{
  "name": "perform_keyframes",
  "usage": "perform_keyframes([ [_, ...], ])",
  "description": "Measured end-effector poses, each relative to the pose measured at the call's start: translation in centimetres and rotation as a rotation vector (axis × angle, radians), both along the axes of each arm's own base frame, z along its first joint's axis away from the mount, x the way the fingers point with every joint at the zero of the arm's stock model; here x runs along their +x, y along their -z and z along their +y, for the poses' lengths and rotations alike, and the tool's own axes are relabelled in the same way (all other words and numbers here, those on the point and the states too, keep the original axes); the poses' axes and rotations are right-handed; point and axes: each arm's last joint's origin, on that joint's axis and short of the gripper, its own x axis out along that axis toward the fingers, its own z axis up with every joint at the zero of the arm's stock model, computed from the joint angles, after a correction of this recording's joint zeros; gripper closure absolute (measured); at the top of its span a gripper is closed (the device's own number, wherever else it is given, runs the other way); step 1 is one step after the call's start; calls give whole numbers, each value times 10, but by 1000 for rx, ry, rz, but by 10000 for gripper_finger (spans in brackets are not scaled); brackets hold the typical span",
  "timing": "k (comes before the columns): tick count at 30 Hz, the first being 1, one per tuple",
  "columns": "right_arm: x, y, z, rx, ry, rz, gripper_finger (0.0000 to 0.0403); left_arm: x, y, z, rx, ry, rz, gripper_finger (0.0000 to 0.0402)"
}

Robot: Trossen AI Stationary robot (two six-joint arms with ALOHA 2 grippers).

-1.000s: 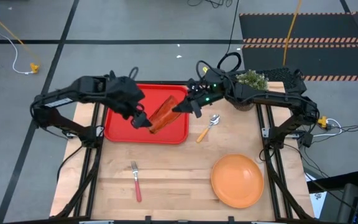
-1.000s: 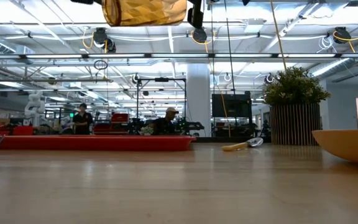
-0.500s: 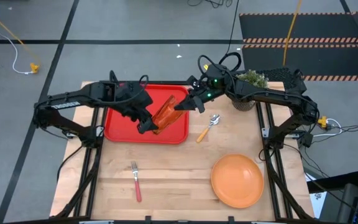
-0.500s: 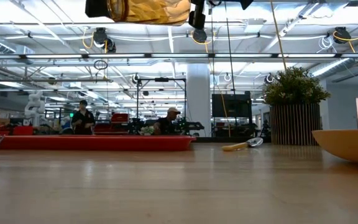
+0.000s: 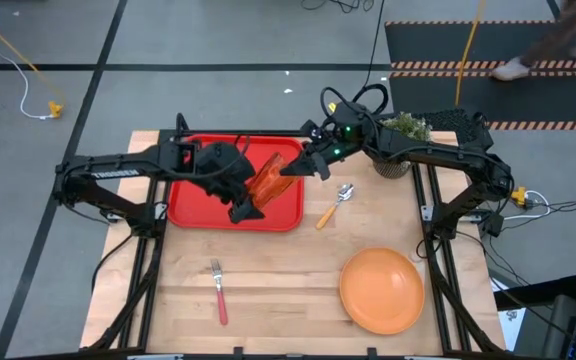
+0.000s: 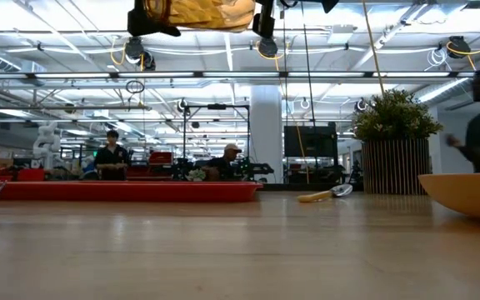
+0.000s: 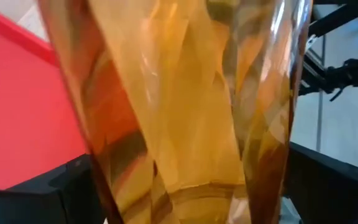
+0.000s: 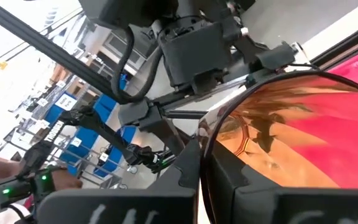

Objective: Pick and place plate/cup/fork/spoon on tray
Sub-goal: Put the orange cup on the red tray

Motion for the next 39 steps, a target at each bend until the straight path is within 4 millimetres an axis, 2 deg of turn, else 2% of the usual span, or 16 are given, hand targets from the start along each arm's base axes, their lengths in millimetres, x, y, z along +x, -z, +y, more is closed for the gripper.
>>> perform_keyframes([
  [5, 0, -4, 0, -10, 0, -41, 401, 1, 0, -1, 1, 6, -16, 15],
  [12, 0, -4, -1, -8, -12, -44, 401, 1, 1, -1, -4, 1, -7, 101],
  [20, 0, -6, -1, -22, -7, -65, 383, -1, -3, -1, -3, -1, -25, 101],
  [24, 1, -15, -2, -7, 17, -137, 341, -7, -12, -2, 3, -7, -90, 95],
  [30, -2, -28, -10, 29, 62, -244, 252, -20, -31, 1, 25, -54, -205, 101],
  [35, -18, -49, -21, 3, 197, -376, 185, -34, -48, 1, 53, -76, -314, 101],
  [39, -37, -68, -25, -97, 320, -479, 142, -42, -60, 3, 90, -125, -410, 101],
])
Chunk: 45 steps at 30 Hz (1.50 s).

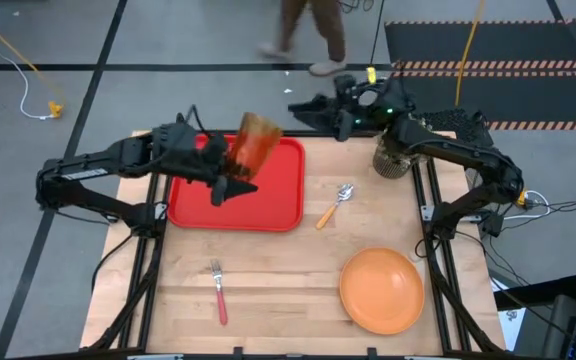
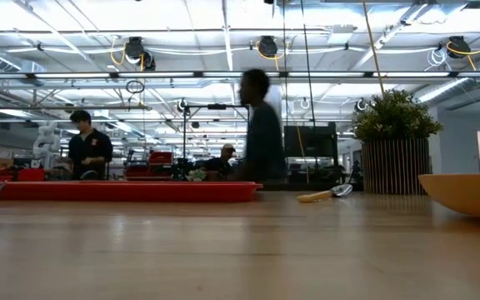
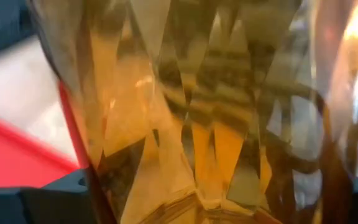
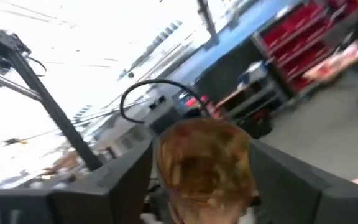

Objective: Pick and place plate/cup/fork/spoon on tray
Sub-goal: Put the orange cup on the red tray

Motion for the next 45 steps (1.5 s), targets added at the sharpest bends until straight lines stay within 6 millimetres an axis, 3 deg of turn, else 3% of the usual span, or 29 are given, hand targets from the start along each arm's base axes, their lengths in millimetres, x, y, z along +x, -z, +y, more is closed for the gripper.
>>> perform_keyframes([
  [3, -12, -10, 5, -61, 78, -18, 116, -4, -11, 1, 45, -41, -98, 98],
  [8, -16, -11, 30, -126, 67, 46, 87, -6, -30, 6, 126, -119, -272, 101],
  [17, 11, -4, 64, -189, 165, -24, 20, 15, -37, 10, 284, -122, -413, 90],
  [26, 22, 3, 69, -206, 124, -12, 3, 38, -25, 9, 328, -23, -384, 102],
  [33, 23, 7, 71, -219, 43, 33, 3, 44, -22, 8, 353, -12, -387, 84],
  [41, 24, 10, 66, -288, 127, 61, 3, 58, -13, 10, 379, -6, -359, 102],
  [45, 27, 13, 63, -286, 86, 59, 3, 68, -6, 12, 375, -22, -340, 82],
])
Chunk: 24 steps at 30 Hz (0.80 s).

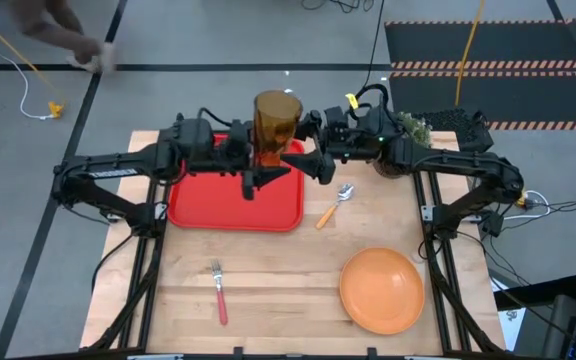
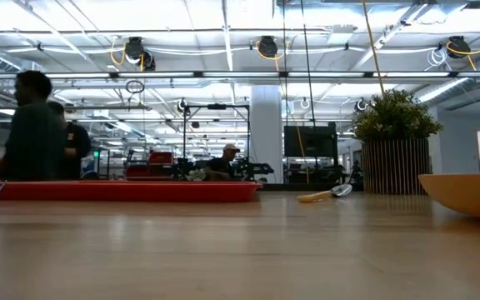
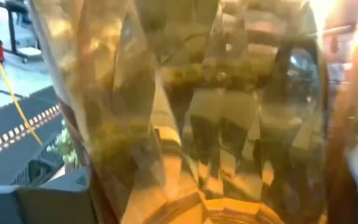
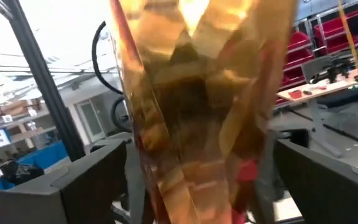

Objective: Pick and place plate/cup/fork/spoon on tray
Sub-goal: Put the orange cup on the red tray

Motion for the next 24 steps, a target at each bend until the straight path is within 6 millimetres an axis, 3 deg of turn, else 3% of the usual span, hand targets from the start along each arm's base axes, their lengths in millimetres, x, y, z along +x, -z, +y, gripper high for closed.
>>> perform_keyframes([
  [12, 14, 10, -1, -11, -23, -12, 6, 17, 10, -1, 3, -6, -1, 96],
  [18, 15, 11, -1, -25, -21, -13, 42, 18, 10, -4, 0, -20, -1, 63],
  [24, 15, 10, -1, -31, -24, -16, 70, 18, 11, -6, -4, -21, 6, 82],
])
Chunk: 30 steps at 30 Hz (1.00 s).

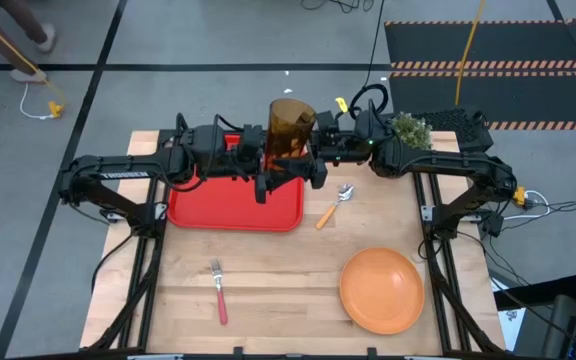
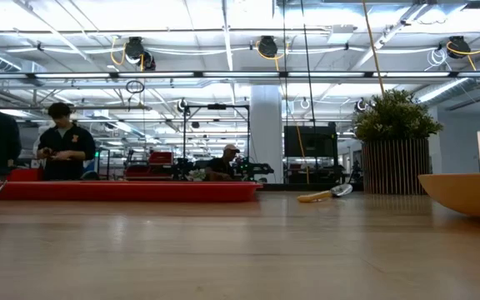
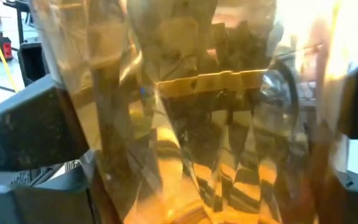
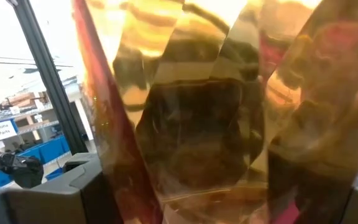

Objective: Pick and place plate/cup/fork/spoon on tray
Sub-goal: Put the orange cup on the red tray

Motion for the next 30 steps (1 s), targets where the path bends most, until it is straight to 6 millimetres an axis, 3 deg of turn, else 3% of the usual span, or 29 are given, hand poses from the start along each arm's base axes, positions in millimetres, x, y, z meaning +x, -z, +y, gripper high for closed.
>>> perform_keyframes([
  [6, 0, 1, -1, 1, 5, 7, 51, 0, 3, -4, -41, -62, 26, 52],
  [10, -4, -4, -4, -12, 20, -11, 60, -10, -4, -5, -88, -72, 19, 15],
  [14, -11, -9, -10, -20, 40, -31, 63, -29, -10, -6, -129, -74, 52, 4],
  [24, -26, -15, -22, -64, 97, 3, 59, -103, -31, -9, -363, -107, 94, 35],
  [30, -23, -2, -17, -109, 88, 137, 57, -141, -37, -4, -676, -246, 28, 85],
])
